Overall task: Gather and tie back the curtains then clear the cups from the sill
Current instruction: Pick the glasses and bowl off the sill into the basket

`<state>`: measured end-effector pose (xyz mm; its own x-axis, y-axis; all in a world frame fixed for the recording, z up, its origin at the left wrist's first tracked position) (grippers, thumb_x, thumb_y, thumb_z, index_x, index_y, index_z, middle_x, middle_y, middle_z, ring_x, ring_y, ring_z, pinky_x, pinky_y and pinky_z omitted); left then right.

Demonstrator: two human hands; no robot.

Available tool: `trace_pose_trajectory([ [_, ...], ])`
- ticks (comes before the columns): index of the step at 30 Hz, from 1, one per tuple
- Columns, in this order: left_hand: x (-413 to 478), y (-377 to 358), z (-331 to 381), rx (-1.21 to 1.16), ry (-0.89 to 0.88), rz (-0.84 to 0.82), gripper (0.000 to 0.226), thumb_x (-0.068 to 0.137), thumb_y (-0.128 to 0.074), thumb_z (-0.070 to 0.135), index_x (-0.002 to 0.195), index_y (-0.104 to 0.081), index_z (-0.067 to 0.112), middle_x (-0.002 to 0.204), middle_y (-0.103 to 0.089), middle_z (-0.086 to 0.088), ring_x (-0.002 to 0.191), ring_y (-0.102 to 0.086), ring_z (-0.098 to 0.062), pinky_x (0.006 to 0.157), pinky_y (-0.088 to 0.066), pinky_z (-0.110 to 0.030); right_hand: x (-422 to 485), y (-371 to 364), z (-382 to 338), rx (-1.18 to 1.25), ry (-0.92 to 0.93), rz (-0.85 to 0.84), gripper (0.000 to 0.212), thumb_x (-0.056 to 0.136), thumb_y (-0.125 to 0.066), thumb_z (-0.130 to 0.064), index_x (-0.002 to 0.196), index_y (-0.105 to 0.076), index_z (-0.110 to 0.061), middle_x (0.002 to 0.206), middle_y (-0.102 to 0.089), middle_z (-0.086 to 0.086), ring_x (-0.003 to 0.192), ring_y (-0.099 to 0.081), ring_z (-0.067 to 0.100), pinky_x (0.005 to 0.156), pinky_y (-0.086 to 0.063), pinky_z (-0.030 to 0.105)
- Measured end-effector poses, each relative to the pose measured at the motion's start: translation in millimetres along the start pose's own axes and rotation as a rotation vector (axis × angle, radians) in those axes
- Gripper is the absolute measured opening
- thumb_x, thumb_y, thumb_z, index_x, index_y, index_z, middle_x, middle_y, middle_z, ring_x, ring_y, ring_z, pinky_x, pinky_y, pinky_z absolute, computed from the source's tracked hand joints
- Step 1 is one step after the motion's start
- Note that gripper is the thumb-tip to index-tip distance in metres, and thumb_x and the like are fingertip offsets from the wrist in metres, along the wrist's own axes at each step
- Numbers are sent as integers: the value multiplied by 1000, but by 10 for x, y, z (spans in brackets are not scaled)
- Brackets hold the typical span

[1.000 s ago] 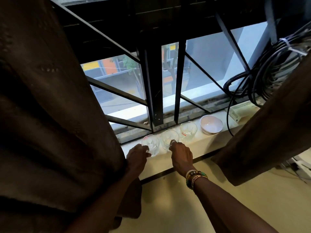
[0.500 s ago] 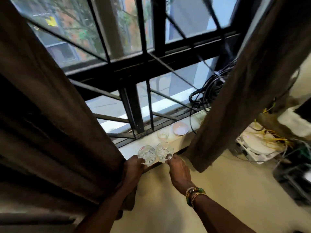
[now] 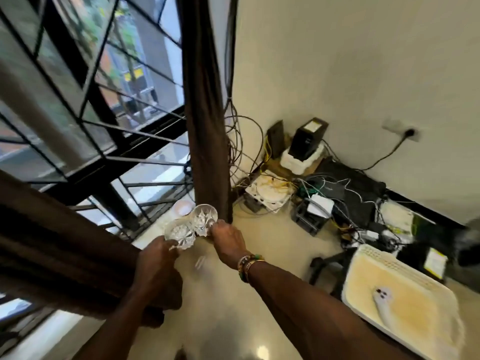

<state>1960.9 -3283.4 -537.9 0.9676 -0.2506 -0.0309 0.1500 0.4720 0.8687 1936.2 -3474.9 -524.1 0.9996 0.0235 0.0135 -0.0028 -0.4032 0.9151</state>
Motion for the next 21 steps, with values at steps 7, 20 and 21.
trace_pose_trajectory([
  [7, 141, 253, 938, 65, -195, 4, 17, 84, -73, 27, 93, -78, 13, 102, -70, -14, 94, -65, -35, 77, -48, -39, -400, 889, 309, -46, -145, 121, 24, 95, -48, -4, 116, -59, -7, 111, -62, 20, 100, -61, 41, 76, -48, 45],
  [20, -102, -97, 2149, 4, -607, -178, 19, 85, -74, 29, 101, -77, 18, 99, -68, -5, 88, -66, -24, 75, -51, -32, -1535, 1627, 823, -123, -443, 325, 25, 95, -49, -2, 115, -62, -9, 109, -63, 19, 101, -61, 39, 80, -49, 46],
  [21, -145, -98, 2217, -7, -624, -192, 21, 86, -74, 29, 103, -76, 18, 100, -68, -6, 86, -66, -25, 74, -53, -33, -1605, 1659, 834, -126, -452, 338, 25, 95, -48, -2, 115, -62, -8, 109, -63, 19, 100, -61, 39, 80, -50, 46],
])
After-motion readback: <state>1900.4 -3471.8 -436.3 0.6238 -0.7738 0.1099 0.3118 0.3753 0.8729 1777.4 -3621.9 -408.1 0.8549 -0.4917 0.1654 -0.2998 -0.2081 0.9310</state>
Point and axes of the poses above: each hand's wrist, its own x-axis towards the middle knuckle, its own y-axis out of the back of the hand, z = x × y, the point moved 4 cm from there along x, towards the middle knuckle
